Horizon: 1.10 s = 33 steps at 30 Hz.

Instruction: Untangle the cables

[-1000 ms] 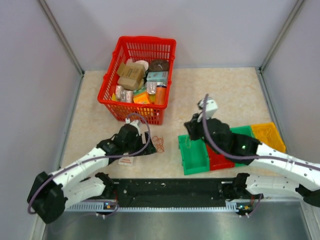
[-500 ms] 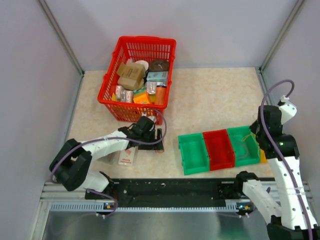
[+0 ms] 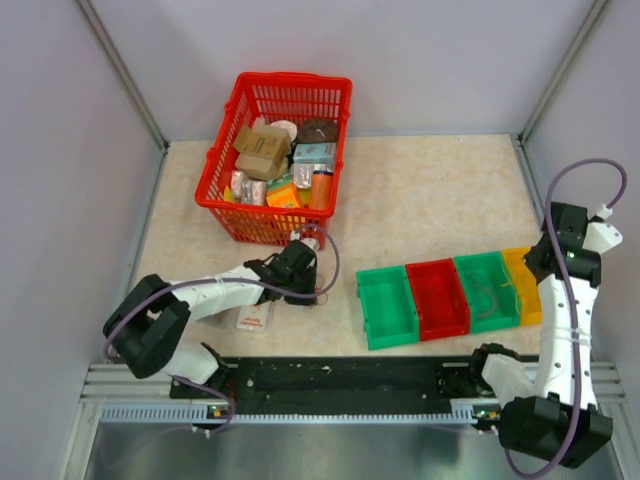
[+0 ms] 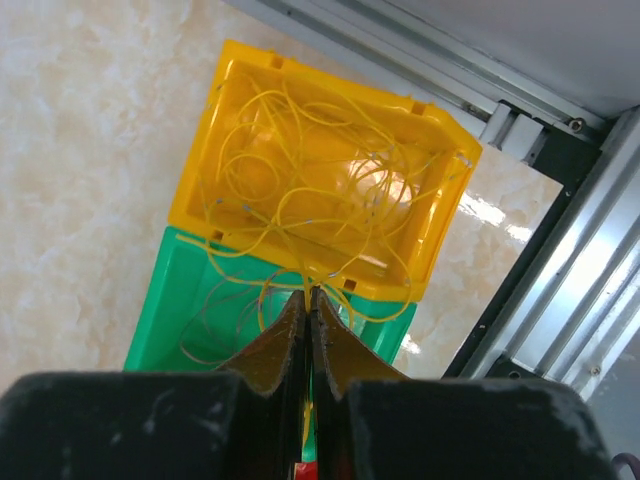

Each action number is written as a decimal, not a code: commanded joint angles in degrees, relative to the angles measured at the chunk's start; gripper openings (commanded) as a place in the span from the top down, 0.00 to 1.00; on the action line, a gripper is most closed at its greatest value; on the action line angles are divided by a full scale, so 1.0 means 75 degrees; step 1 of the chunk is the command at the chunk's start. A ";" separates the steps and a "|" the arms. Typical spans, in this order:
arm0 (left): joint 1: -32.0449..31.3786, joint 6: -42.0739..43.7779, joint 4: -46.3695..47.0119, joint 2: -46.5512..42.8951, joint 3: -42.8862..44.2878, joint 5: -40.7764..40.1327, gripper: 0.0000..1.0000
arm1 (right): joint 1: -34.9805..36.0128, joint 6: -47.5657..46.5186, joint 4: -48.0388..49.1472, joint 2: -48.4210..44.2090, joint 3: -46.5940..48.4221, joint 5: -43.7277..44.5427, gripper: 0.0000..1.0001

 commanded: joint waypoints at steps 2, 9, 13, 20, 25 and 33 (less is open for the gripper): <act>-0.0018 0.0286 -0.0117 -0.1414 -0.0043 0.0391 1.00 | -0.0338 0.0219 0.0706 0.0637 -0.0110 0.0748 1.00; -0.0030 0.1060 0.0059 -0.3617 0.0249 0.2090 1.00 | -0.0514 -0.0425 0.1632 0.1621 -0.0450 0.0818 1.00; -0.0065 0.0932 0.0035 -0.4040 0.0834 0.2875 1.00 | -0.0947 -0.0531 0.1914 0.2242 -0.0380 0.0783 1.00; -0.0813 0.0767 0.0141 -0.3936 0.2099 0.3182 1.00 | -0.1171 -0.0637 0.2359 0.2864 -0.0543 0.0725 1.00; -0.1283 0.0978 -0.0012 -0.3830 0.2628 0.2796 1.00 | -0.1136 -0.0906 0.2407 0.2620 -0.0544 0.0491 0.94; -0.1295 0.0990 -0.0164 -0.3994 0.2208 0.2257 1.00 | -0.0692 -0.1387 0.2196 0.1272 -0.0357 0.0068 0.25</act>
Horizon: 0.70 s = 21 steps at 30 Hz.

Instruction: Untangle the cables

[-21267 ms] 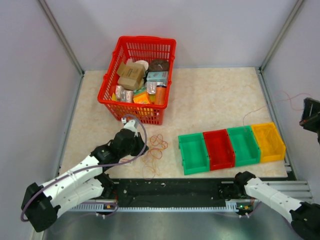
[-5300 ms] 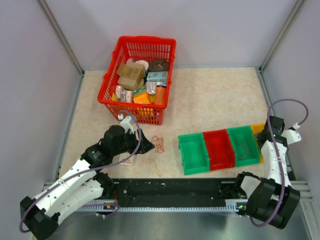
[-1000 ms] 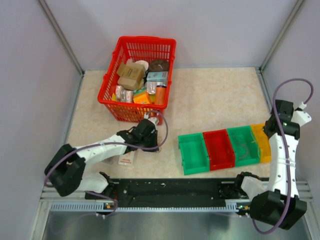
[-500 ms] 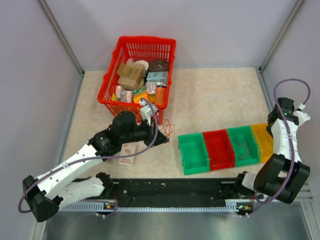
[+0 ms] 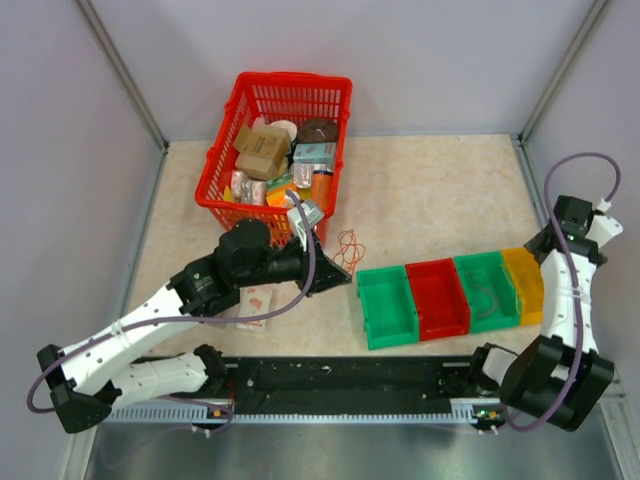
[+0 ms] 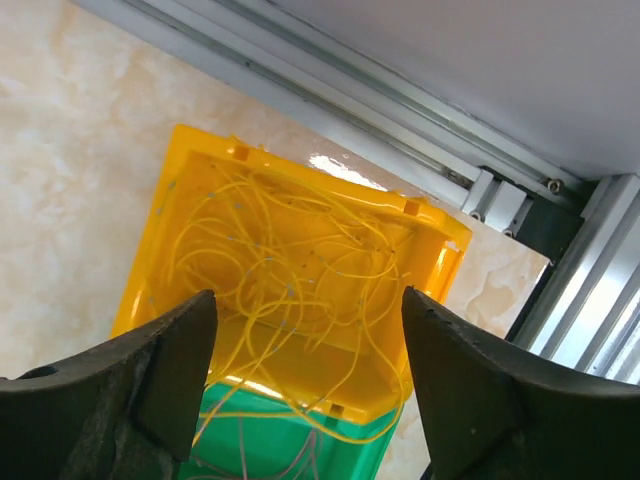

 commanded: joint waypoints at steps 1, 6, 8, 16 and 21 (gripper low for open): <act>-0.0019 0.0113 0.0081 -0.0138 -0.0209 -0.0367 1.00 | 0.0463 -0.0282 -0.0089 -0.0824 0.0340 -0.0066 0.25; -0.0019 0.0077 0.0034 -0.0162 -0.0443 -0.0437 1.00 | 0.1376 -0.0177 -0.0336 -0.1281 0.0552 -0.0159 0.26; -0.0019 0.0101 -0.0036 -0.0208 -0.0548 -0.0507 1.00 | 0.1787 -0.0281 -0.0289 -0.1457 0.0540 -0.0357 0.27; -0.0019 -0.0075 0.0244 -0.0759 -0.1415 -0.0625 1.00 | 0.1848 -0.0493 -0.0008 -0.1459 0.0353 -0.1355 0.38; -0.0019 -0.0052 0.0280 -0.1414 -0.1896 -0.0590 1.00 | 0.0971 -0.0342 0.0004 -0.1036 -0.0244 -0.1472 0.59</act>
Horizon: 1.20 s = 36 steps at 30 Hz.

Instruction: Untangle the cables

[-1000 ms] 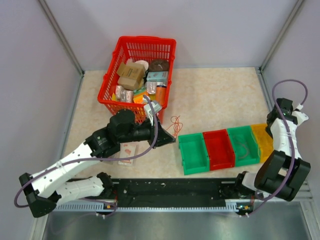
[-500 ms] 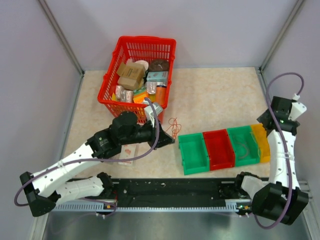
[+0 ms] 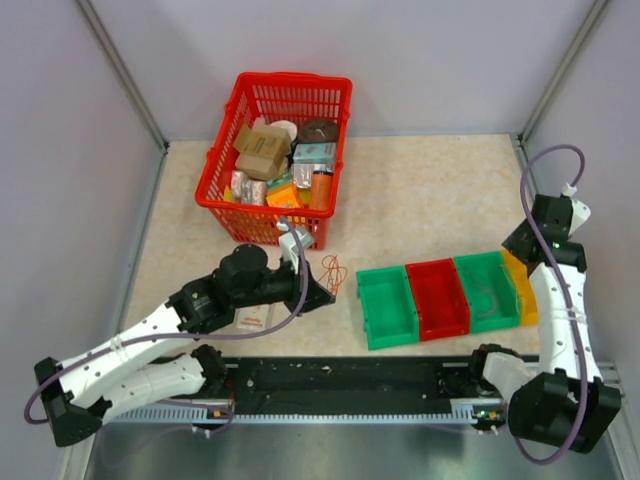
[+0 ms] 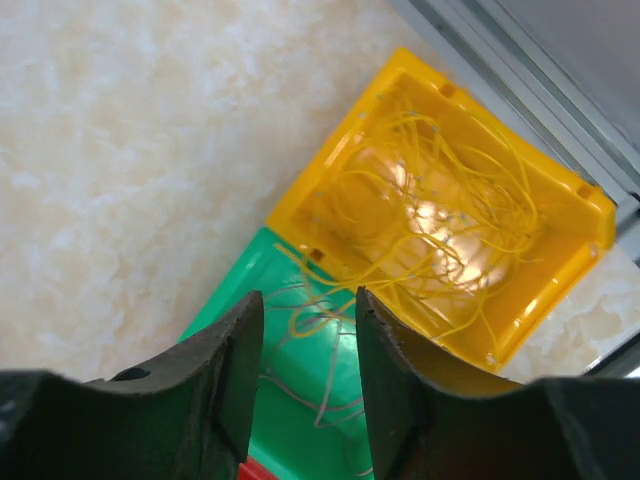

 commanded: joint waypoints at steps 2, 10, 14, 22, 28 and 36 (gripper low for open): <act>-0.0007 0.0013 0.0466 -0.0883 -0.0399 -0.0013 1.00 | -0.0987 0.0265 0.0196 0.0302 -0.0520 -0.0061 0.66; -0.0007 0.0633 -0.0236 -0.1517 -0.0412 0.0022 1.00 | -0.1586 0.0980 0.0571 0.1414 -0.0707 0.0137 0.89; -0.0007 0.0798 -0.0529 -0.1680 -0.0318 0.0011 1.00 | -0.1937 0.1110 0.1144 0.1848 -0.1012 0.0127 0.90; -0.0007 0.0716 -0.0635 -0.1869 -0.0248 -0.0048 1.00 | -0.1997 0.0525 0.0796 0.1711 -0.0334 0.0536 0.87; -0.0007 0.0681 -0.0413 -0.1518 -0.0142 -0.0130 1.00 | -0.1704 -0.0015 -0.0317 -0.0105 0.0323 0.0503 0.62; 0.0005 0.0142 0.0289 -0.0498 0.0210 -0.0084 1.00 | -0.0054 -0.0378 -0.1220 -0.1384 0.0815 -0.0317 0.11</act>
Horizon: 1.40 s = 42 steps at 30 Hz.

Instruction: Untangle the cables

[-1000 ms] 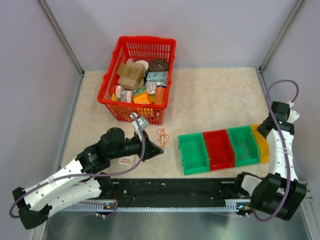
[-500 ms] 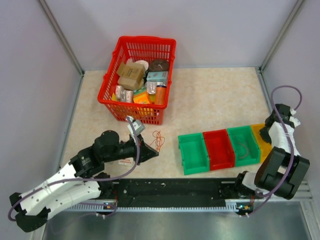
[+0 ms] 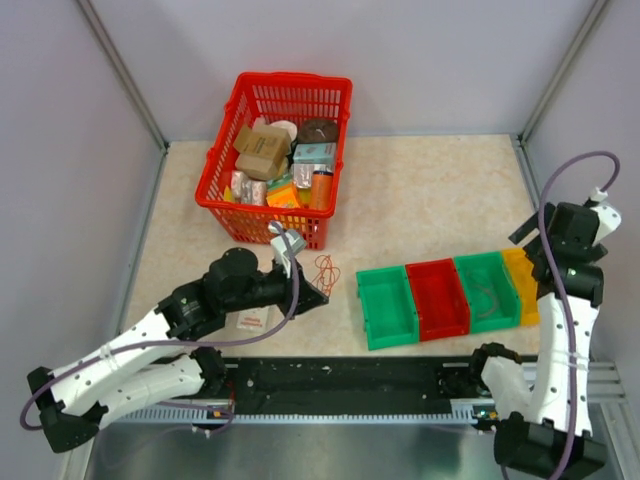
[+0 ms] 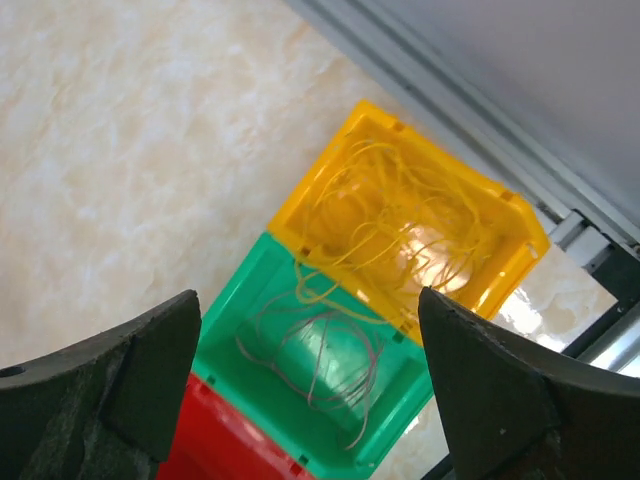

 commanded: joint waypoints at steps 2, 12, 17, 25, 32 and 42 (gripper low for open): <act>0.0016 -0.0549 0.1028 0.0549 0.0373 0.0048 1.00 | 0.1651 -0.0320 -0.0766 -0.0421 0.0641 -0.0697 0.11; 0.0133 -0.2471 0.3451 0.1452 -0.0118 0.1089 1.00 | 0.4946 0.0615 0.3879 -0.1076 -0.1113 -0.8007 0.07; 0.0133 -0.2742 0.4181 0.1640 -0.0283 0.1314 1.00 | 0.5650 0.3025 0.6797 -0.0798 -0.2567 -0.8491 0.04; 0.0133 -0.2344 0.4263 0.1710 -0.0073 0.1618 1.00 | 0.6985 0.5786 0.9617 -0.0270 -0.3460 -0.7404 0.05; 0.0122 -0.2296 0.4216 0.1968 0.0010 0.2028 1.00 | 0.7538 0.6009 0.9945 -0.0035 -0.3249 -0.6851 0.24; 0.0122 -0.1993 0.3843 0.1734 -0.0038 0.1865 0.89 | 0.7561 0.4734 0.7431 -0.0737 -0.2864 -0.5717 1.00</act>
